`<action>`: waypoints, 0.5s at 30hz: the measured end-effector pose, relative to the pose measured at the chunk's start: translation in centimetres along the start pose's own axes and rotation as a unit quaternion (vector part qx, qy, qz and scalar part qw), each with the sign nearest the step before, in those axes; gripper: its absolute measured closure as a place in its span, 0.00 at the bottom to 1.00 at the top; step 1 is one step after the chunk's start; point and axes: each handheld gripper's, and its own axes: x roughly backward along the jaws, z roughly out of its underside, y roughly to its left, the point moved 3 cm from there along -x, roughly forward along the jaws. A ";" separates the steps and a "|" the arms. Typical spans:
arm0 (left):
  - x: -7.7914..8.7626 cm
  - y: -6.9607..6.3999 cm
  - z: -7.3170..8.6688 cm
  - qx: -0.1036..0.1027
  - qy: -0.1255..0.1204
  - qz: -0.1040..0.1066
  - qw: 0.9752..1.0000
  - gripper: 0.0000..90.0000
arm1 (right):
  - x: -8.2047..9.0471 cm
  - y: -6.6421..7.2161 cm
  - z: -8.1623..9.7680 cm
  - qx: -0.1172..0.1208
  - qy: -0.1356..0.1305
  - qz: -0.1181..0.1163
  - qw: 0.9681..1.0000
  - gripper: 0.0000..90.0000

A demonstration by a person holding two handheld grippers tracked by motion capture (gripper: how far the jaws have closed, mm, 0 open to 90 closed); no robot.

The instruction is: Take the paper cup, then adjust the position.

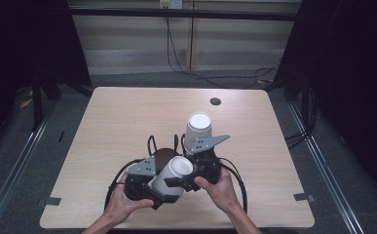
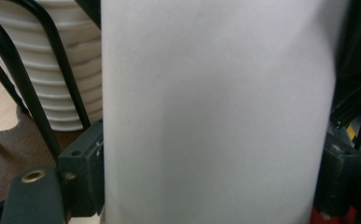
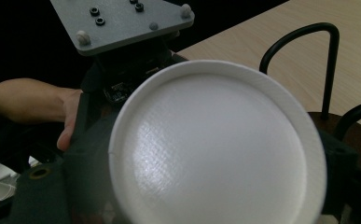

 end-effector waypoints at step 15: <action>0.5 0.3 0.0 0.014 0.075 -0.012 0.997 0.19 | 2.3 -0.3 1.0 0.000 -0.009 0.002 1.000 0.16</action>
